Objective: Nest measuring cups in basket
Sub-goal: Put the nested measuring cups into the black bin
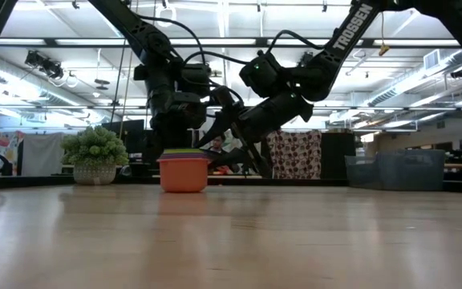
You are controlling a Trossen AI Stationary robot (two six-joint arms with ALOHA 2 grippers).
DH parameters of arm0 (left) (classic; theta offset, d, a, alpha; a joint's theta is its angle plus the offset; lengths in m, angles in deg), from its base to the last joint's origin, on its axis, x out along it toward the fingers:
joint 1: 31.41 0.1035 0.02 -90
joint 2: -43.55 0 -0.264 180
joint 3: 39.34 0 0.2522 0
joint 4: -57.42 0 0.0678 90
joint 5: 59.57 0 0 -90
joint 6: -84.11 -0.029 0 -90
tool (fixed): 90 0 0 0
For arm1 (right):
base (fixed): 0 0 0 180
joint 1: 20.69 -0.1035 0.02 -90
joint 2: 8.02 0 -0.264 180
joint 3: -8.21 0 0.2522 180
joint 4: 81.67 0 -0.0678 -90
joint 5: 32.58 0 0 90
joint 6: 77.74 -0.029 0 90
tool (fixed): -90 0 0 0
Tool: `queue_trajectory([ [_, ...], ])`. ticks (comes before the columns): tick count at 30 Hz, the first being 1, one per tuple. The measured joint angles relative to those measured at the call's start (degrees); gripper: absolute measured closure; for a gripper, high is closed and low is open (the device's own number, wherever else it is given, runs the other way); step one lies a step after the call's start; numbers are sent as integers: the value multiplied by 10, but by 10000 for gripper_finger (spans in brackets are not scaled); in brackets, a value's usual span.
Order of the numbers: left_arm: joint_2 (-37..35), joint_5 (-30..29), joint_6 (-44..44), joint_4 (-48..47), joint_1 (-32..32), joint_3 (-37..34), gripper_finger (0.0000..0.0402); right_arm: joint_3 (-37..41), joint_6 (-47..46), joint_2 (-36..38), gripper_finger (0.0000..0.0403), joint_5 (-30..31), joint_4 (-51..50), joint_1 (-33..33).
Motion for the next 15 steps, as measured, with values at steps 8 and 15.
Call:
queue_trajectory([
  [8, 0, -1, -10, -2, 0, 3, 306, 0, 0, -1, 211, -10, 2, 3],
  [15, 0, 3, -11, -3, 0, 4, 306, 0, -2, -1, 213, -16, 4, 3],
])
